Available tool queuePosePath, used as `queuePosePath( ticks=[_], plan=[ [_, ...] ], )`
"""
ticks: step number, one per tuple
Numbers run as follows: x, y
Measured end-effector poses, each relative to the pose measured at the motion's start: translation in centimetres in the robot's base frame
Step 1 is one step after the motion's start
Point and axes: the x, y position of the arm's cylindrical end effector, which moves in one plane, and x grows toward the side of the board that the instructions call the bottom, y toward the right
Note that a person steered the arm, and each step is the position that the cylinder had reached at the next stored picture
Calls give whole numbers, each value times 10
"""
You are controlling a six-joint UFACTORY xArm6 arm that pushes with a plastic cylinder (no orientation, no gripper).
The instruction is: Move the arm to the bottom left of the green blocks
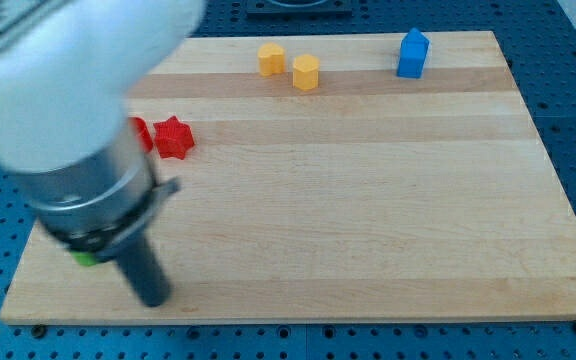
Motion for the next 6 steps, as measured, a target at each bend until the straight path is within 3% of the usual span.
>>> queuePosePath(
  ticks=[2,6],
  plan=[
    [0,-90],
    [0,-97]
  ],
)
